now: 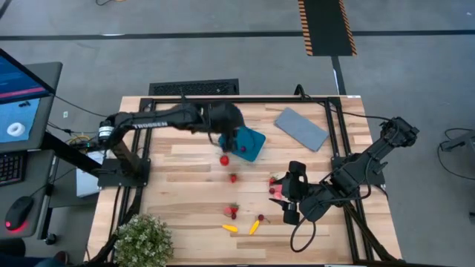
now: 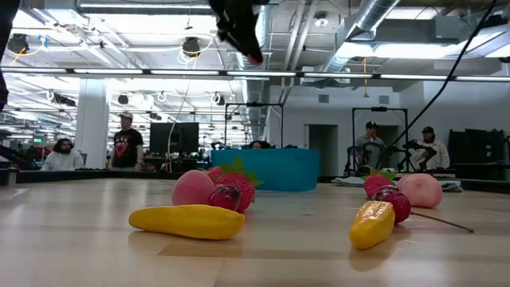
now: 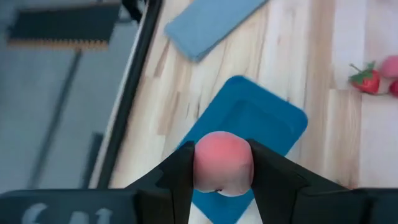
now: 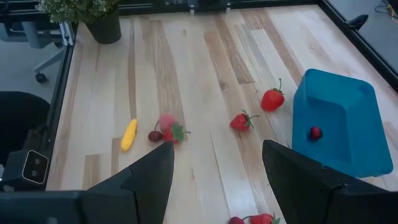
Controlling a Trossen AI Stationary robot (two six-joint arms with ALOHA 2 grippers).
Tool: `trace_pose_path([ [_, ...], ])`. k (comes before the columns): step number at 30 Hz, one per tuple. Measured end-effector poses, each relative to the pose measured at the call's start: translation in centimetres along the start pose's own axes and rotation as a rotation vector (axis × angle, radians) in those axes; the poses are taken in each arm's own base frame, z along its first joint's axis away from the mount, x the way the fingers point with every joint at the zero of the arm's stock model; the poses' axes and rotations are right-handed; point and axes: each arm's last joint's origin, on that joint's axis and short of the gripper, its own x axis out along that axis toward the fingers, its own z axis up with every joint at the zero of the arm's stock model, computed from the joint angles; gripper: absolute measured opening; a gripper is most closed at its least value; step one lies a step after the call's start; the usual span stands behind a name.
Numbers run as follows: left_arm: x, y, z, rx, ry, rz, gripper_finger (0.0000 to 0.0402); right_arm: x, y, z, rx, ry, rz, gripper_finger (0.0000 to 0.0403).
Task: Pick and placing Produce into tupperware
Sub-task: Put the peach into the blue bin
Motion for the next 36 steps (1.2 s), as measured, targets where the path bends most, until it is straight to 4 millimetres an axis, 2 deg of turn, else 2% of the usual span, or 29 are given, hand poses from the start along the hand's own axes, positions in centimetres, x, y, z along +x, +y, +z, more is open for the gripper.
trace_pose_path([
  [5,1.0,2.9,-0.1,-0.205,-0.008,-0.079,0.0125,0.0,0.0,0.0,0.0,0.0,0.0,0.0269],
  [13,3.2,4.8,-0.8,-0.358,0.045,-0.198,0.0125,0.0,0.0,0.0,-0.003,0.003,-0.002,0.0269],
  [18,5.4,4.1,-1.4,-0.381,0.086,-0.246,0.0125,0.0,0.0,0.0,0.001,0.0,0.001,0.0269],
  [29,12.6,2.2,-3.1,-0.356,0.242,-0.311,0.0125,0.0,0.1,0.1,0.016,-0.009,0.01,0.0269],
  [34,15.0,1.6,-4.1,-0.345,0.3,-0.317,0.0125,0.0,0.1,0.1,0.016,-0.008,0.013,0.0269],
  [36,15.3,1.5,-4.3,-0.344,0.312,-0.317,0.0125,0.0,0.1,0.1,0.018,-0.007,0.013,0.0269],
])
